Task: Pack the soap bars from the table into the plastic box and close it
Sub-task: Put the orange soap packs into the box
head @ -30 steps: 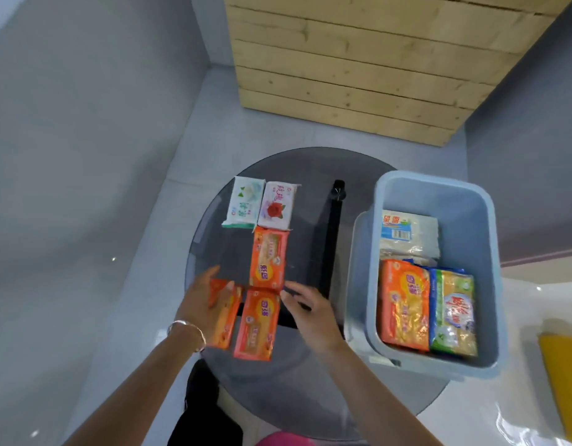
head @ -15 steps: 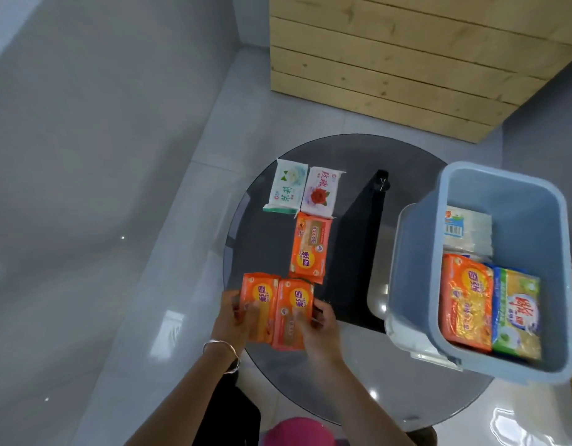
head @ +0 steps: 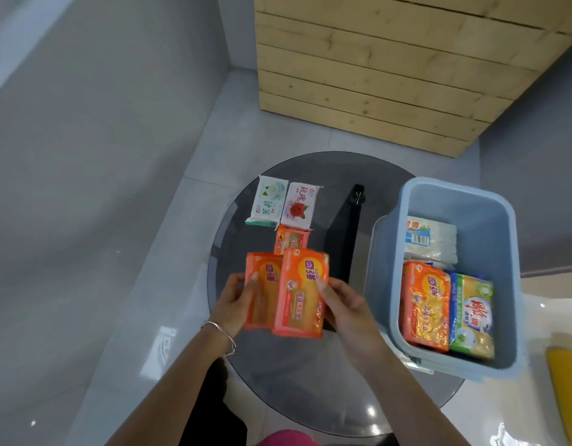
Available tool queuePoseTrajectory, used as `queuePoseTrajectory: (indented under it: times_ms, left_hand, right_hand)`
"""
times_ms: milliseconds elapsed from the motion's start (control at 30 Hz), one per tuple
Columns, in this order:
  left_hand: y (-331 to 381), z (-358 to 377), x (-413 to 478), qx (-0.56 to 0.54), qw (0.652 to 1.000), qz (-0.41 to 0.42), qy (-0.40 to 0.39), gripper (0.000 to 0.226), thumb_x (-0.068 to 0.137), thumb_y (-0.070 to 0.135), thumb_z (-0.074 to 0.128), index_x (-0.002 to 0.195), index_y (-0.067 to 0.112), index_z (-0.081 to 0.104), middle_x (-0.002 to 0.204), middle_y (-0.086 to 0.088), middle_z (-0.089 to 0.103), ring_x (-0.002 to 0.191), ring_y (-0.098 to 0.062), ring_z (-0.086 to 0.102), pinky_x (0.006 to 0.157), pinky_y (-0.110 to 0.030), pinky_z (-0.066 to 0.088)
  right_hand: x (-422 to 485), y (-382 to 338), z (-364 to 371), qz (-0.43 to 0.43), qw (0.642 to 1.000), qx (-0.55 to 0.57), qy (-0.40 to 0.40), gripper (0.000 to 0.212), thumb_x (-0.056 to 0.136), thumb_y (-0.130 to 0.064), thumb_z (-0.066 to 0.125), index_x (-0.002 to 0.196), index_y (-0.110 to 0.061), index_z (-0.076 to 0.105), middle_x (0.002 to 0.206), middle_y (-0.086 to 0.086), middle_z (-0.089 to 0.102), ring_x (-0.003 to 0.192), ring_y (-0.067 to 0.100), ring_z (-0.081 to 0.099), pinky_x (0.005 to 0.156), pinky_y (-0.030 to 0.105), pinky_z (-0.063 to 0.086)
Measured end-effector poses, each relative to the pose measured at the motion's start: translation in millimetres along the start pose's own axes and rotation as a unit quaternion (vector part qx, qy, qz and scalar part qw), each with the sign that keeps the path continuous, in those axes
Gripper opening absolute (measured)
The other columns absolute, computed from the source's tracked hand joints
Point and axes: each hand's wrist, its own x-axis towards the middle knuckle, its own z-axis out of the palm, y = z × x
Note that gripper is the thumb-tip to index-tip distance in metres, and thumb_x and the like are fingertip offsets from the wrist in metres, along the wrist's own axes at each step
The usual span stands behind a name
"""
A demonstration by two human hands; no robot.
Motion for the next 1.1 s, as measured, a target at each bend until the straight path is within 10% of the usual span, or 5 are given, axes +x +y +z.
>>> queuePoseTrajectory:
  times_ms: [167,433,700,933,1100]
  left_hand:
    - [65.9,47.9,-12.9,-0.030,0.995,0.040,-0.089,0.060,0.068,0.074,0.039,0.103,0.026,0.052,0.090,0.004,0.071,0.072,-0.012,0.071,0.053,-0.021,0.053]
    - [117.1,115.9,-22.0,-0.147,0.973,0.066,-0.164,0.038,0.064,0.053,0.070,0.093,0.031,0.062,0.090,0.001,0.074,0.087,-0.023,0.070,0.083,-0.044,0.055]
    - [151.0,155.9,-8.6,-0.020,0.959,0.062,-0.275,0.052,0.054,0.063,0.067,0.094,0.029,0.067,0.089,0.001,0.076,0.082,-0.019,0.072,0.066,-0.027,0.056]
    - [177.2,189.6,15.2,0.017,0.984,0.066,-0.163,0.047,0.089,0.058,0.027,0.113,0.027,0.054,0.119,-0.002,0.061,0.117,-0.022,0.052,0.105,-0.043,0.035]
    - [155.3,205.8,30.4,0.128,0.975,0.126,-0.127,0.061,0.090,0.055,0.022,0.143,0.025,0.017,0.151,-0.001,0.026,0.131,-0.013,0.028,0.101,-0.034,0.025]
  right_hand:
    - [-13.7,-50.2,-14.3,-0.042,0.997,0.050,0.044,0.047,0.063,-0.047,0.068,0.100,-0.018,0.066,0.105,0.006,0.074,0.097,0.024,0.071,0.085,0.043,0.058]
    - [-26.2,-88.2,-67.8,-0.072,0.988,0.134,0.036,0.050,0.062,-0.042,0.071,0.104,-0.020,0.059,0.104,0.003,0.074,0.095,0.019,0.072,0.078,0.032,0.059]
    - [-21.9,-119.8,-141.9,0.006,0.994,0.063,-0.090,0.070,0.066,-0.040,0.074,0.128,-0.013,0.054,0.115,0.011,0.072,0.100,0.023,0.070,0.079,0.030,0.057]
    - [7.4,-114.8,-163.3,0.009,0.977,0.213,-0.010,0.058,0.073,-0.038,0.071,0.123,-0.012,0.057,0.110,0.011,0.074,0.098,0.020,0.072,0.076,0.029,0.060]
    - [41.1,-105.1,-167.7,0.026,0.943,0.316,0.097,0.040,0.081,-0.035,0.069,0.115,-0.015,0.058,0.100,0.007,0.076,0.094,0.019,0.071,0.080,0.031,0.056]
